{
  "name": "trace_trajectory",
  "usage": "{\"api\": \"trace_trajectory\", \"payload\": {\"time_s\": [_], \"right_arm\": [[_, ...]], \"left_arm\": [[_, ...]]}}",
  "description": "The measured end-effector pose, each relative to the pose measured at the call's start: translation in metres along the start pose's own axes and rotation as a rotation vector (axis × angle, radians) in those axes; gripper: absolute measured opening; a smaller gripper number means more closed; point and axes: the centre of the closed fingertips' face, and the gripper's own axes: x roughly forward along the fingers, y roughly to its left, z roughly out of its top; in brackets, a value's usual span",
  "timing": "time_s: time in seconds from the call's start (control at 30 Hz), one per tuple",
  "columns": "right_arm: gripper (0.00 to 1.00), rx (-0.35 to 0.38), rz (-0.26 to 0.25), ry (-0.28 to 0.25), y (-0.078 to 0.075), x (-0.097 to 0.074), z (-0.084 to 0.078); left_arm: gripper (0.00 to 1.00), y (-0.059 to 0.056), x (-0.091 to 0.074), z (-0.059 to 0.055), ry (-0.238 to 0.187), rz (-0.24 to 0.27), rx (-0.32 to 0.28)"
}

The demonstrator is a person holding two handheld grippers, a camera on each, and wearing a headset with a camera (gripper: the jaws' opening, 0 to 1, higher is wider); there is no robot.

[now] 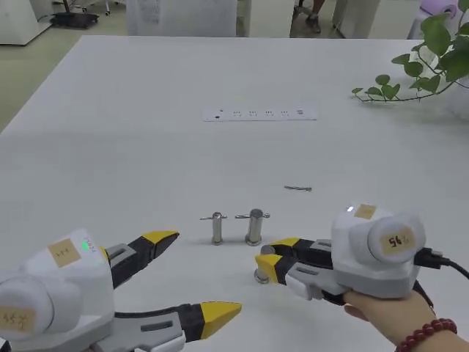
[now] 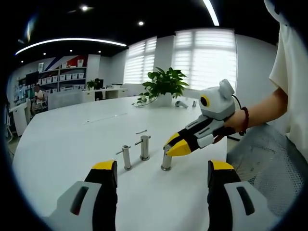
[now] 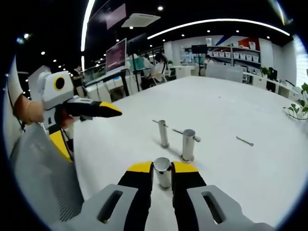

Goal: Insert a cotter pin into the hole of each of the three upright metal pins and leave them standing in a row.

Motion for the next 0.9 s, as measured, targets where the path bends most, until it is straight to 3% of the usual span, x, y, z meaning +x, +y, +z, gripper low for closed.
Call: {"api": "trace_trajectory", "payload": {"time_s": [0.3,0.57,0.9], "right_arm": [[0.14,-0.05,0.004,0.006,-0.0015,0.0011,0.0022],[0.13,-0.098,0.044,0.028,-0.0018,0.0016,0.0034],[0.13,-0.158,0.197,0.028,0.0072,-0.0016,0.0082]], "left_arm": [[0.75,0.0006,0.0,-0.0009,0.004,-0.001,0.002],[0.76,0.0012,-0.0007,-0.0011,0.005,0.0,0.002],[0.76,0.0025,-0.0015,-0.0032,0.011,0.004,0.006]]}}
